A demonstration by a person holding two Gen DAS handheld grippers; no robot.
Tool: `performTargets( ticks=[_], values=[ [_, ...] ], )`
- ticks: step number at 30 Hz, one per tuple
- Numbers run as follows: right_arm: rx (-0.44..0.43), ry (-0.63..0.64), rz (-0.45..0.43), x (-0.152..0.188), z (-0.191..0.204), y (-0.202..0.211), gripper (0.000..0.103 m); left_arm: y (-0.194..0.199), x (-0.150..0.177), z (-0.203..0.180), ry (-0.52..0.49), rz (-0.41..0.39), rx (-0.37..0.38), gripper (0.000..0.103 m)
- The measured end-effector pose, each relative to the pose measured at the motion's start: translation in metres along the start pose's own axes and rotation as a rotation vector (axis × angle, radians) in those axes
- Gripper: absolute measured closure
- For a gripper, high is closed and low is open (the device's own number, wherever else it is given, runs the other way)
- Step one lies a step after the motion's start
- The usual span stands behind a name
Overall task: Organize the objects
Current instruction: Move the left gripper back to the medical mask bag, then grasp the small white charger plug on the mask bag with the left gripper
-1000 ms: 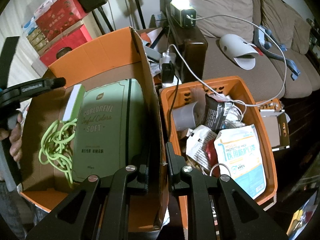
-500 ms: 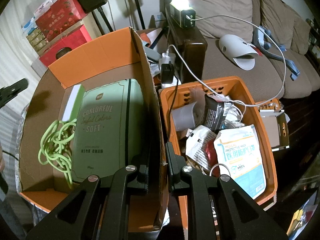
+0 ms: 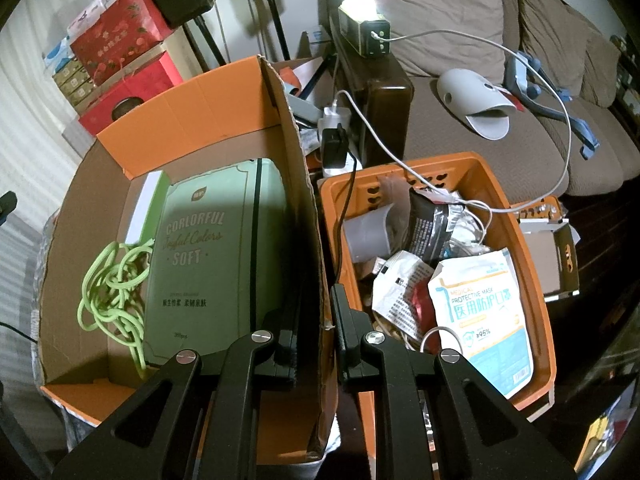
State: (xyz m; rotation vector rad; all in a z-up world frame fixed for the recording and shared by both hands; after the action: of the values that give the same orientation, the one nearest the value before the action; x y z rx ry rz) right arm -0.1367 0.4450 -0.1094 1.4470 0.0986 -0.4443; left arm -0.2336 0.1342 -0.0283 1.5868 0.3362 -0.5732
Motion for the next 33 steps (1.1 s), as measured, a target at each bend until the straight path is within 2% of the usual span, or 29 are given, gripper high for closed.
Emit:
performTargets(
  ticks=[2, 11, 18, 22, 26, 33],
  values=[
    [-0.001, 0.001, 0.000, 0.000, 0.000, 0.000, 0.088, 0.001, -0.001, 0.013, 0.007, -0.015, -0.039, 0.018],
    [-0.001, -0.001, -0.001, 0.000, 0.000, 0.001, 0.088, -0.008, 0.004, 0.091, 0.096, 0.013, -0.103, 0.018],
    [0.005, -0.001, -0.002, 0.000, 0.001, 0.001, 0.088, -0.034, 0.016, 0.129, 0.141, 0.069, -0.079, 0.018],
    [0.011, -0.004, -0.004, 0.000, 0.002, 0.001, 0.088, -0.055, 0.026, 0.138, 0.175, 0.088, -0.012, 0.018],
    [0.017, -0.006, -0.002, 0.000, 0.003, 0.001, 0.088, -0.078, 0.031, 0.129, 0.188, 0.100, 0.043, 0.018],
    [0.024, -0.005, 0.001, -0.001, 0.004, 0.000, 0.088, -0.101, 0.026, 0.106, 0.131, 0.081, 0.028, 0.018]
  ],
)
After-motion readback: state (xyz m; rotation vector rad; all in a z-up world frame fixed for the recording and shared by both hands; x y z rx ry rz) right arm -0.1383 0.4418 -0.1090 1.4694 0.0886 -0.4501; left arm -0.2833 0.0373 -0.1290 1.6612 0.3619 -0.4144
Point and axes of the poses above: each gripper's, at about its wrist camera, not at the fingertips, and y roughly against the way its jaws point, z to its left, x to its underside, the point moved 7 cm from there along -y, roughly the way its jaws point, and after that the axes turned 8 degrees about z, right-handed, at the moved point
